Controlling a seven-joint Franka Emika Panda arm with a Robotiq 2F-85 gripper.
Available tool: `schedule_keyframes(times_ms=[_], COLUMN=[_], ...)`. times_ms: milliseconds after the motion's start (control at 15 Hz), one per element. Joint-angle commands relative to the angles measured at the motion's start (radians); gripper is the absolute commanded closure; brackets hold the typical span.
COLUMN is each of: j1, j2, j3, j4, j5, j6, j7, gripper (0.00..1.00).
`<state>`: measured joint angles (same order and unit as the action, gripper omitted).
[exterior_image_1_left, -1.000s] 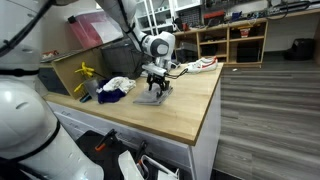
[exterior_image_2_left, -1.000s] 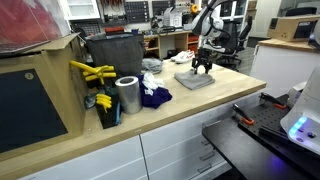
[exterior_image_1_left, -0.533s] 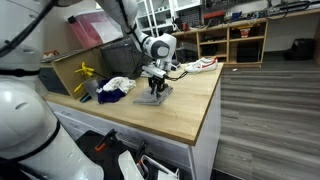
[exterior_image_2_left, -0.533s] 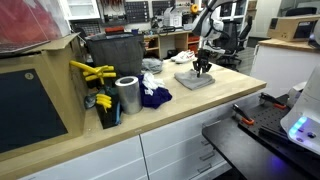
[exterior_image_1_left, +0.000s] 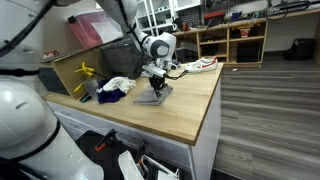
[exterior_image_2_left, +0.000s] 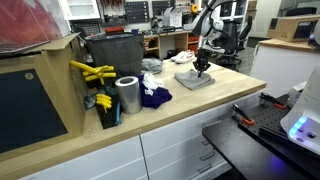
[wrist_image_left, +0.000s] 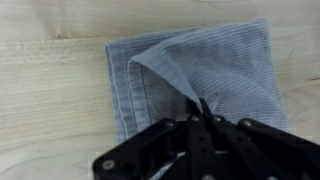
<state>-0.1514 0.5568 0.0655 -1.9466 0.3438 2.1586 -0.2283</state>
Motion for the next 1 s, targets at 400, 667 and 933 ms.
schedule_keyframes(times_ms=[400,667,933], j1=[0.099,0.156,0.207], j2=[-0.095,-0.116,-0.127], j3=[-0.007,-0.010,-0.007], j4=[-0.042,-0.037,-0.024], j5=[-0.085,-0.164,-0.233], j6=[0.054,0.042,0.040], j7=[0.082,0.154,0.218], gripper=[0.99,0.99,0.99])
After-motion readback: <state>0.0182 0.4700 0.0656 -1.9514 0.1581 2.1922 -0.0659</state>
